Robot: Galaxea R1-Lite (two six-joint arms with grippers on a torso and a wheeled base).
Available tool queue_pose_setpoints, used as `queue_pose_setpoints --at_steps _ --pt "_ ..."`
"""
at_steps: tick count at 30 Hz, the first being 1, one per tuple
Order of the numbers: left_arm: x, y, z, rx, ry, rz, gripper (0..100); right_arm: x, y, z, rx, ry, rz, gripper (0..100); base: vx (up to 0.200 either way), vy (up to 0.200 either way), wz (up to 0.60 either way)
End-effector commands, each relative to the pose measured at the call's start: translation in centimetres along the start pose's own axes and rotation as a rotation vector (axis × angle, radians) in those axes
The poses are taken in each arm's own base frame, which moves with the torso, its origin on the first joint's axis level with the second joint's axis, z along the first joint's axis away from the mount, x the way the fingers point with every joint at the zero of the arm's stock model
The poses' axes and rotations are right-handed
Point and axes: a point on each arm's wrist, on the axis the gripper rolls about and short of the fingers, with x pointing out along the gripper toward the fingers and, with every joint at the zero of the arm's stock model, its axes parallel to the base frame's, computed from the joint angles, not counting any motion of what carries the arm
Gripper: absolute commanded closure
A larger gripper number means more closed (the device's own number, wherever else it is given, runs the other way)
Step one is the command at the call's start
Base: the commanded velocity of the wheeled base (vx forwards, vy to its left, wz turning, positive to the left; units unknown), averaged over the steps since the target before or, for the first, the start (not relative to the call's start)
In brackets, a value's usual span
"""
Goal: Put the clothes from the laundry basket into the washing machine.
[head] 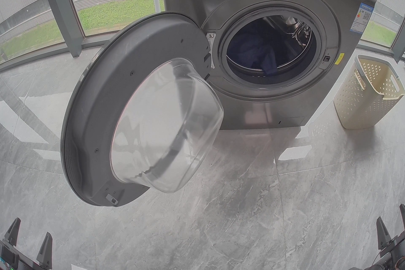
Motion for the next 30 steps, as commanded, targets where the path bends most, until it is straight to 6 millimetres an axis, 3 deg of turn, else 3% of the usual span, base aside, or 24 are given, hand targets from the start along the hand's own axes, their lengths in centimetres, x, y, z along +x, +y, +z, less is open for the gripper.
queue_pose_setpoints --at_steps 1,4,7,8,11,13,16,17,18,25,30 --pt "0.0 0.0 -0.5 0.008 0.003 0.003 0 0.0 0.0 -0.5 0.0 0.003 0.0 0 0.0 0.0 0.0" --pt "-0.1 0.0 0.2 -0.009 -0.043 -0.002 0 0.0 0.0 -0.5 0.0 0.003 0.0 0 0.0 0.0 0.0" --pt "-1.6 -0.1 4.8 -0.055 -0.215 -0.031 0 0.0 0.0 -0.5 0.0 0.003 0.0 0 0.0 0.0 0.0" --pt "-1.6 -0.1 5.7 -0.055 -0.187 -0.05 0 0.0 0.0 -0.5 0.0 0.003 0.0 0 0.0 0.0 0.0" --pt "-1.0 -0.2 6.0 -0.046 -0.086 -0.106 0 0.0 0.0 -0.5 0.0 0.003 0.0 0 0.0 0.0 0.0" --pt "0.8 -0.7 6.9 -0.048 0.044 -0.271 0 0.0 0.0 -0.5 0.001 0.003 0.0 0 0.0 0.0 0.0" --pt "2.8 -1.1 8.9 -0.066 0.079 -0.373 0 0.0 0.0 -0.5 0.0 0.003 0.0 0 0.0 0.0 0.0" --pt "2.9 -1.1 9.0 -0.066 0.079 -0.376 0 0.0 0.0 -0.5 0.0 0.003 0.0 0 0.0 0.0 0.0" --pt "4.4 -1.3 10.0 -0.068 0.097 -0.406 0 0.0 0.0 -0.5 0.0 0.003 0.0 0 0.0 0.0 0.0" --pt "10.5 -2.2 12.1 -0.064 0.131 -0.483 0 0.0 0.0 -0.5 0.0 0.003 0.0 0 0.0 0.0 0.0" --pt "12.7 -3.1 12.9 -0.062 0.131 -0.541 0 0.0 0.0 -0.5 0.0 0.003 0.0 0 0.0 0.0 0.0"
